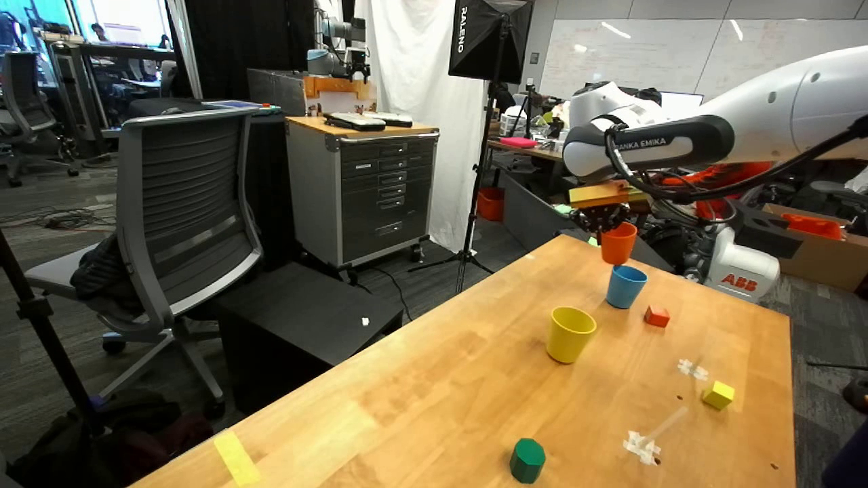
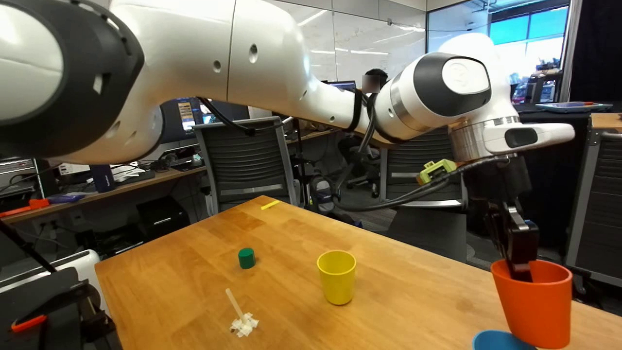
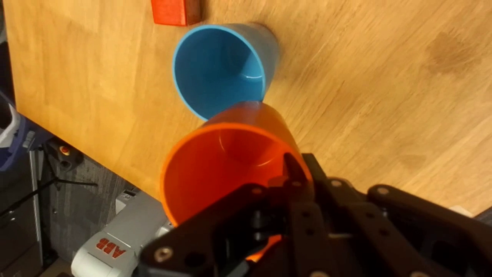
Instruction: Stack the orange cup on top of the blue cup then stack the yellow cup on top of the orange cup
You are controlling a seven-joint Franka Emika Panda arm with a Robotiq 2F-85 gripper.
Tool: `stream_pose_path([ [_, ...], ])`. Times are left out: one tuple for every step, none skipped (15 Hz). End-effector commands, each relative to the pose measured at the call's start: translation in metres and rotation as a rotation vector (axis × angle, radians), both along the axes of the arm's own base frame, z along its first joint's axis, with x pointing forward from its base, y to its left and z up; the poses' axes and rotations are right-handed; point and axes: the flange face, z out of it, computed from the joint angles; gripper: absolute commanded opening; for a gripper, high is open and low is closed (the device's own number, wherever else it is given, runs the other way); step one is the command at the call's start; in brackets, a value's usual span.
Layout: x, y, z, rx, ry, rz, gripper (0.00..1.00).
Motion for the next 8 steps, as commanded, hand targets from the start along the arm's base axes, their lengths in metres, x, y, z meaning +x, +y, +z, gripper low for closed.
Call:
stream_pose_path([
  [0.003, 0.013, 0.016, 0.015, 0.009, -0.041, 0.01],
  [0.002, 0.016, 0.017, 0.019, 0.018, -0.047, 0.01],
  [0.002, 0.018, 0.017, 0.024, 0.028, -0.057, 0.01],
  [0.0, 0.019, 0.016, 0.029, 0.037, -0.07, 0.01],
  [0.0, 0.021, 0.014, 0.03, 0.041, -0.082, 0.01],
  [-0.001, 0.021, 0.012, 0.025, 0.042, -0.095, 0.01],
  [-0.002, 0.021, 0.009, 0.026, 0.046, -0.108, 0.01],
  [-0.003, 0.019, 0.007, 0.021, 0.042, -0.122, 0.01],
])
